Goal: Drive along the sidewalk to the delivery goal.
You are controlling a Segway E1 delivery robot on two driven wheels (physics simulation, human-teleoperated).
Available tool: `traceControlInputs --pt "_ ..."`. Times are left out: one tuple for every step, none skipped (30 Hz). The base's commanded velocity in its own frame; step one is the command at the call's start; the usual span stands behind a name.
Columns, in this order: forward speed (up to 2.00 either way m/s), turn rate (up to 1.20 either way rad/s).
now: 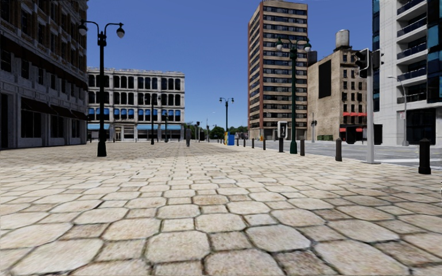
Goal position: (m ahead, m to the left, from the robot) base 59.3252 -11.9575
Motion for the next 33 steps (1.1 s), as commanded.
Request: traceControlInputs --pt "1.48 -0.39" --pt "1.49 -0.39" --pt "1.49 -0.39" --pt "1.49 -0.42" --pt "1.49 -0.42" --pt "1.49 -0.46" --pt "1.49 -0.48" --pt "1.49 -0.49" --pt "1.49 -0.49" --pt "1.49 -0.49" --pt "1.49 -0.49" --pt "1.49 -0.49" --pt "1.49 -0.49" --pt "1.49 -0.49" --pt "1.49 -0.49" --pt "1.49 -0.49" --pt "1.49 -0.49" --pt "1.49 -0.49" --pt "1.49 -0.49" --pt "1.49 -0.49" --pt "1.49 -0.49" --pt "1.50 -0.49" --pt "1.50 -0.49" --pt "1.50 -0.49" --pt "1.50 -0.49" --pt "1.50 -0.49" --pt "1.50 -0.49" --pt "1.50 -0.49" --pt "1.50 -0.49" --pt "1.50 -0.49" --pt "1.50 -0.49" --pt "1.50 -0.49" --pt "1.50 -0.49"
